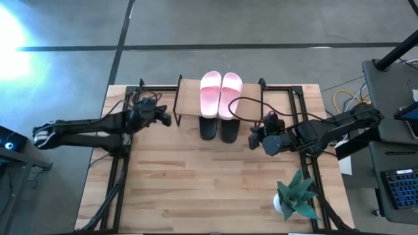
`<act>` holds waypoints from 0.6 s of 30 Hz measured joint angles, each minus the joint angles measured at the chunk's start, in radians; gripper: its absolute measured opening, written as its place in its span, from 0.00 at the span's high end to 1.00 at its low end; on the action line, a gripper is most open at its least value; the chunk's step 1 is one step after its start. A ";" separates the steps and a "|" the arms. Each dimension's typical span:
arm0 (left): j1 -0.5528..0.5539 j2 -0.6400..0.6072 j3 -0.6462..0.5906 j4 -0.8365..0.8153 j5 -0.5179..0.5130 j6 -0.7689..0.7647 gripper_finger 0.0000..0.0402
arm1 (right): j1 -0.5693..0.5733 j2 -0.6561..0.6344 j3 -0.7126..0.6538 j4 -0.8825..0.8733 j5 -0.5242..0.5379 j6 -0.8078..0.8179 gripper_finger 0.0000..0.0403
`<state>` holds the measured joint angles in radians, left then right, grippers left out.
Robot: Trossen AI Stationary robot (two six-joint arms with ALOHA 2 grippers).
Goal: Pick and place slides into the shelf
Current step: Adjust the shelf
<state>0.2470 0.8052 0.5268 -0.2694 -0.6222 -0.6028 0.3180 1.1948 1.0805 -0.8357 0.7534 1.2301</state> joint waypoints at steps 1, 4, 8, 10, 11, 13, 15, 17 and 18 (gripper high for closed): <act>0.025 0.002 -0.001 0.007 0.028 0.022 1.00 | 0.000 0.001 0.000 -0.002 -0.009 0.000 0.98; 0.097 0.005 -0.010 0.042 0.147 0.095 1.00 | 0.000 0.000 0.000 -0.004 -0.020 0.000 0.98; 0.175 0.025 -0.032 0.114 0.249 0.113 1.00 | -0.002 -0.002 -0.002 -0.006 -0.019 0.000 0.98; 0.208 0.037 -0.042 0.186 0.333 0.113 1.00 | -0.005 -0.001 -0.002 -0.006 -0.015 0.000 0.98; 0.223 0.047 -0.043 0.211 0.373 0.114 1.00 | -0.007 -0.001 -0.002 -0.007 -0.015 0.000 0.98; 0.249 0.069 -0.044 0.246 0.435 0.114 1.00 | -0.010 0.000 -0.002 -0.008 -0.013 0.000 0.98; 0.271 0.089 -0.042 0.276 0.499 0.114 1.00 | -0.011 0.000 -0.002 -0.019 -0.012 0.001 0.98; 0.289 0.108 -0.041 0.288 0.558 0.117 1.00 | -0.011 0.000 -0.002 -0.037 -0.012 0.015 0.98; 0.295 0.117 -0.041 0.289 0.583 0.119 1.00 | -0.011 0.000 -0.002 -0.046 -0.012 0.025 0.98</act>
<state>0.5418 0.9226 0.4854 0.0193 -0.0396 -0.4837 0.3069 1.1946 1.0786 -0.8817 0.7415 1.2548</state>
